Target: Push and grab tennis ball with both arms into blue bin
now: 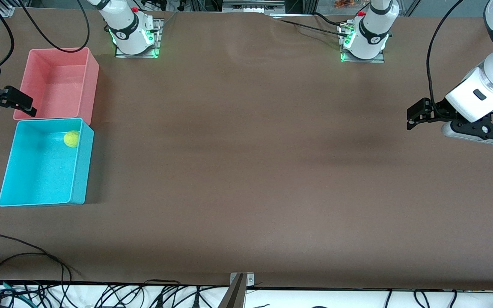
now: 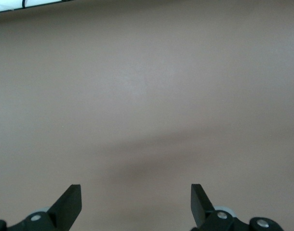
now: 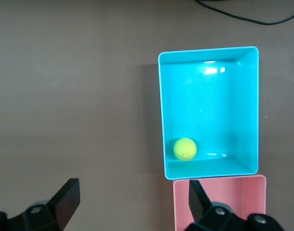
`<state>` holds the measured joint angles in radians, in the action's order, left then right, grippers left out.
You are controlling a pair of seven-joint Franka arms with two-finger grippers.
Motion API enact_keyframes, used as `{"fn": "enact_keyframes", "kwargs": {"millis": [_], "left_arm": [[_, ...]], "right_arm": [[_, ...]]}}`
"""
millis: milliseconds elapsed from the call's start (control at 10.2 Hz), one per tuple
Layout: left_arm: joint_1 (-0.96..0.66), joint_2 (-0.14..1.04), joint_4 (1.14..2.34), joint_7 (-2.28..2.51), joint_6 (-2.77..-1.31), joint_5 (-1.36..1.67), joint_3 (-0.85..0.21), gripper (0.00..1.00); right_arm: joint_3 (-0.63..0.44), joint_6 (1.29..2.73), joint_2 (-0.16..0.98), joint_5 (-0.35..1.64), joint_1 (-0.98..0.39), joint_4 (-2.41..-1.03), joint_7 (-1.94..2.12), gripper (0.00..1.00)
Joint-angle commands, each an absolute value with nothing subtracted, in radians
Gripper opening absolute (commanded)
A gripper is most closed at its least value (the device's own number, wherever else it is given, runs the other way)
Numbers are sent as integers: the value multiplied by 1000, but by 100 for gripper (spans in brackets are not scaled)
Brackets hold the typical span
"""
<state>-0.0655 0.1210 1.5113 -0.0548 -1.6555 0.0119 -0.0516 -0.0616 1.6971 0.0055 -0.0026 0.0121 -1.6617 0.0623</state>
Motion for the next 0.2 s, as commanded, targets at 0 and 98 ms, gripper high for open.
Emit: {"fn": "enact_keyframes", "kwargs": {"millis": [0, 98], "left_arm": [[-63, 132, 1483, -61, -1637, 23, -49, 100], [-63, 132, 1483, -61, -1637, 23, -49, 100]], "right_arm": [[-57, 1680, 2, 6, 25, -1641, 84, 100], [-55, 1675, 2, 3, 25, -1638, 81, 100]]}}
